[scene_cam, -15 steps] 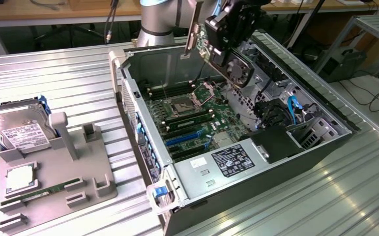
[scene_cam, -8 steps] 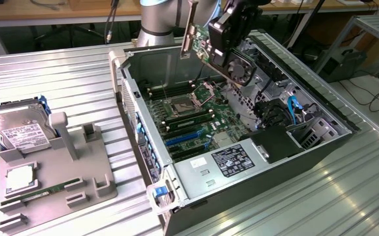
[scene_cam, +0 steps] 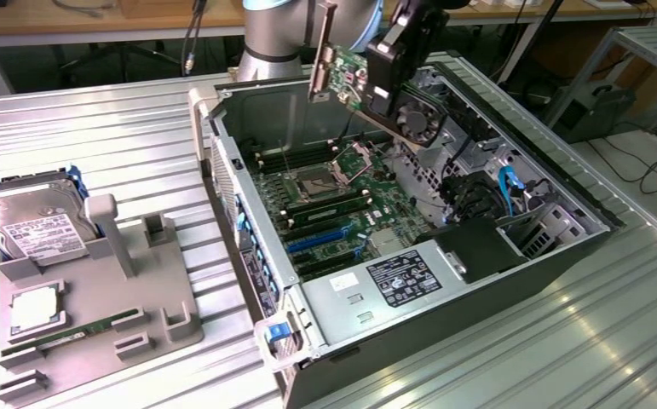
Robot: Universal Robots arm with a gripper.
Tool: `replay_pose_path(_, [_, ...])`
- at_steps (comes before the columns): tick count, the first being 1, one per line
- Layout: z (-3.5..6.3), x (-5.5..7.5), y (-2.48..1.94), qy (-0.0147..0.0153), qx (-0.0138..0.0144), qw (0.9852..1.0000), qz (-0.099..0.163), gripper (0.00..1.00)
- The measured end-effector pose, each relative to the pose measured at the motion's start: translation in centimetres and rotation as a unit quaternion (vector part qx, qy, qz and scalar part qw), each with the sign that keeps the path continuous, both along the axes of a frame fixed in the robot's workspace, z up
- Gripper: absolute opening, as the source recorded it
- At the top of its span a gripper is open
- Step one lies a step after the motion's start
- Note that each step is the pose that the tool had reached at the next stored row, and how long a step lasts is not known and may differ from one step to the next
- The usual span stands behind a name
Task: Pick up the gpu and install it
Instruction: 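Insert the gpu into the slot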
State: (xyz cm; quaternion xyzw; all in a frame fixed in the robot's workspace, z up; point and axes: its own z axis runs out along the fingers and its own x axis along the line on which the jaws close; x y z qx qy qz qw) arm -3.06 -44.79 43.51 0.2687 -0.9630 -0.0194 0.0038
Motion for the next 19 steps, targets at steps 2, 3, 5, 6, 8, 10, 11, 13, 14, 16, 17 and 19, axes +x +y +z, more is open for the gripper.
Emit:
replay_pose_path(2, [0.0,0.0,0.0,0.0,0.0,0.9999,0.011,0.27])
replay_pose_path(3, [0.0,0.0,0.0,0.0,0.0,0.9999,0.017,0.27])
replay_pose_path(5, [0.0,0.0,0.0,0.0,0.0,0.9996,0.029,0.27])
replay_pose_path(6, [0.0,0.0,0.0,0.0,0.0,0.9994,0.034,0.27])
replay_pose_path(8, [0.0,0.0,0.0,0.0,0.0,0.999,0.045,0.27])
replay_pose_path(10, [0.0,0.0,0.0,0.0,0.0,0.9985,0.054,0.27])
replay_pose_path(11, [0.0,0.0,0.0,0.0,0.0,0.9982,0.06,0.27])
replay_pose_path(13, [0.0,0.0,0.0,0.0,0.0,0.9975,0.071,0.27])
replay_pose_path(14, [0.0,0.0,0.0,0.0,0.0,0.9971,0.076,0.27])
replay_pose_path(16, [0.0,0.0,0.0,0.0,0.0,0.9963,0.086,0.27])
replay_pose_path(17, [0.0,0.0,-0.01,0.0,0.0,0.9959,0.091,0.27])
replay_pose_path(19, [0.0,0.0,-0.01,0.0,0.0,0.995,0.1,0.27])
